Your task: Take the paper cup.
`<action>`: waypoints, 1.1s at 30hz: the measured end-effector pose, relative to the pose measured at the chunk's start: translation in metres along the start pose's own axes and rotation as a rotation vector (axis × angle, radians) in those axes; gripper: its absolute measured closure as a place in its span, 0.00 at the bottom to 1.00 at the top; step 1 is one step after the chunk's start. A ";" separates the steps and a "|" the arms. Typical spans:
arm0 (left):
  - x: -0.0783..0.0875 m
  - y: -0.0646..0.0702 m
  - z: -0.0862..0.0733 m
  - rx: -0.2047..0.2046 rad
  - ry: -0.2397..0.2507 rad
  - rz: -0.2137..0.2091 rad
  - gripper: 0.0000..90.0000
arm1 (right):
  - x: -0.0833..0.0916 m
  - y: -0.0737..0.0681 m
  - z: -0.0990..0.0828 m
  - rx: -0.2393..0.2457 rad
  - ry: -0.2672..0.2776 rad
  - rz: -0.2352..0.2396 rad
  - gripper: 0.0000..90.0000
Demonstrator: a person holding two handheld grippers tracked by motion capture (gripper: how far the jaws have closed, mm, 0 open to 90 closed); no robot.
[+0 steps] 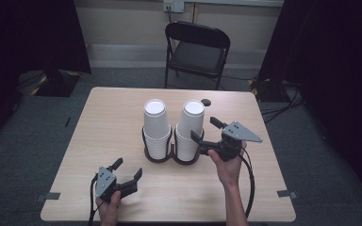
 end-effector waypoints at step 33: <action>0.001 0.000 0.000 -0.003 0.008 0.009 0.18 | -0.065 0.012 0.007 -0.050 -0.071 0.039 0.14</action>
Point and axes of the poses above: each handheld gripper's, and its own axes: x roughly backward along the jaws, z roughly out of its top, y roughly to its right, the point moved 3 cm from there along -x, roughly forward along the jaws, and after that the axes turned 2 degrees about -y, right-handed, at the moved point
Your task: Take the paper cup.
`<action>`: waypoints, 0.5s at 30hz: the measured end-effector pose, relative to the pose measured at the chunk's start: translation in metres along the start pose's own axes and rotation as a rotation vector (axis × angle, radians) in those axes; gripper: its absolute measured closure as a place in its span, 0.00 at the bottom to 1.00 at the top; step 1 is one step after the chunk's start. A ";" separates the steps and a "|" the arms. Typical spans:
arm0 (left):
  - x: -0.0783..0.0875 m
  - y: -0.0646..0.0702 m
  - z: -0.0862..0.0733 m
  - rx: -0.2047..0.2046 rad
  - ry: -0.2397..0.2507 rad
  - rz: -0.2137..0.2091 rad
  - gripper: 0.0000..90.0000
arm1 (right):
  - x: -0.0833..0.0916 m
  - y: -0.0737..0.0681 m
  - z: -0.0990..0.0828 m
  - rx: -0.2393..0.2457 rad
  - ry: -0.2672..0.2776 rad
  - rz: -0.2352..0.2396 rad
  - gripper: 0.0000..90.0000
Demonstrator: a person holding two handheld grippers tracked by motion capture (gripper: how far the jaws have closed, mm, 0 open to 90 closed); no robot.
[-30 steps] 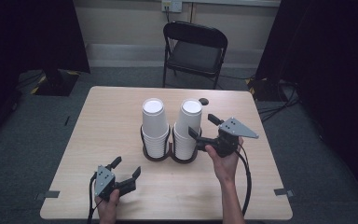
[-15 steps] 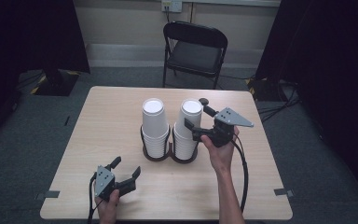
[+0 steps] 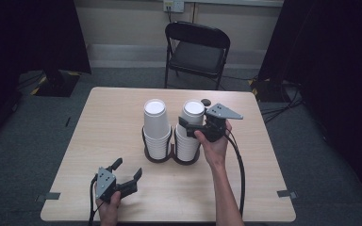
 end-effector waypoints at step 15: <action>0.000 0.000 0.000 -0.004 0.000 0.004 0.18 | -0.013 0.001 -0.020 -0.019 -0.070 -0.011 0.14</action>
Point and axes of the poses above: each handheld gripper's, and its own axes: x roughly backward along the jaws, z roughly out of its top, y roughly to its right, the point moved 3 cm from there along -x, roughly forward along the jaws, and after that the axes turned 2 degrees about -y, right-handed, at the moved point
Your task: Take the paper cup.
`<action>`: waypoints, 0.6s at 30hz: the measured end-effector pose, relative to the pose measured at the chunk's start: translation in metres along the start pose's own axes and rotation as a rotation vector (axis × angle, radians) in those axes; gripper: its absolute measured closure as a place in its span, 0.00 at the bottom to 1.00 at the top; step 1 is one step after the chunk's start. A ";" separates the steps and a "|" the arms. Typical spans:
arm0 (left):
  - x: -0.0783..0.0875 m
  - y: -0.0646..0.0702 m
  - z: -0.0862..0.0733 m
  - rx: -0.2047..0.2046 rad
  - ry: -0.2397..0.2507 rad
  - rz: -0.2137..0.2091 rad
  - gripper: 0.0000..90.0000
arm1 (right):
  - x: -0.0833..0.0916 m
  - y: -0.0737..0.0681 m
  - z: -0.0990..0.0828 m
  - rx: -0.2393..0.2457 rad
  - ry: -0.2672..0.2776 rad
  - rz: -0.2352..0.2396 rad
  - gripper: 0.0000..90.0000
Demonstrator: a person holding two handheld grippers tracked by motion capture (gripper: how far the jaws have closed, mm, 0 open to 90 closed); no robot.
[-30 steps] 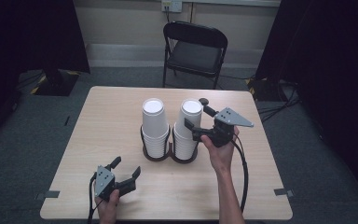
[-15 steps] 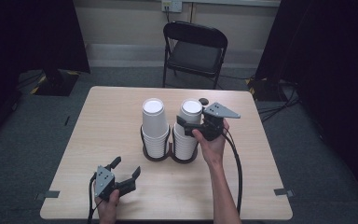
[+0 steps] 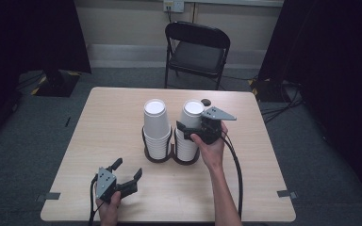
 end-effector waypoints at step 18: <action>0.000 0.000 0.000 0.000 0.000 -0.004 0.18 | -0.002 -0.002 -0.008 0.032 -0.004 -0.029 0.13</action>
Point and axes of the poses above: each handheld gripper's, and its own axes: x roughly backward along the jaws, z roughly out of its top, y roughly to its right, the point moved 3 cm from there along -x, roughly forward along the jaws, and after that the axes turned 2 degrees about -y, right-handed, at the moved point
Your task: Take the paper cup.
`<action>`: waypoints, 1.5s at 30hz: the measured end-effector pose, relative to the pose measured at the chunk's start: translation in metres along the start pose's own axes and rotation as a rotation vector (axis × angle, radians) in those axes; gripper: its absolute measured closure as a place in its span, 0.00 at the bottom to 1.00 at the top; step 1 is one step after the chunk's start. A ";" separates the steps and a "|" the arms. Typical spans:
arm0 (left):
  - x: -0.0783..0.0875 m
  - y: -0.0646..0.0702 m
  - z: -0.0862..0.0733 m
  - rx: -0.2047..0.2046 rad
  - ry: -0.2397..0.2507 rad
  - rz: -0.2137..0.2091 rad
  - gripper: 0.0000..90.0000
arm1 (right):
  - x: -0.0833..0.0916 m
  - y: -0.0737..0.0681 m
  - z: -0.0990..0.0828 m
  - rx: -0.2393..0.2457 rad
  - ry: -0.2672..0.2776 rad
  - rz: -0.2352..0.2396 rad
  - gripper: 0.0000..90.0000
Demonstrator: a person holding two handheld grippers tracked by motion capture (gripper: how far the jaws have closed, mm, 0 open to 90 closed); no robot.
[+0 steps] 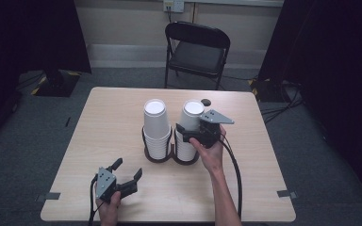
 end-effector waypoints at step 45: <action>0.000 0.000 0.000 -0.003 -0.001 0.004 0.18 | 0.017 -0.003 0.040 0.037 0.098 0.009 0.15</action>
Point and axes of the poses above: each handheld gripper's, and its own axes: x roughly backward along the jaws, z roughly out of its top, y roughly to its right, the point moved 3 cm from there along -x, roughly forward along the jaws, and after that the axes turned 2 degrees about -y, right-handed, at the moved point
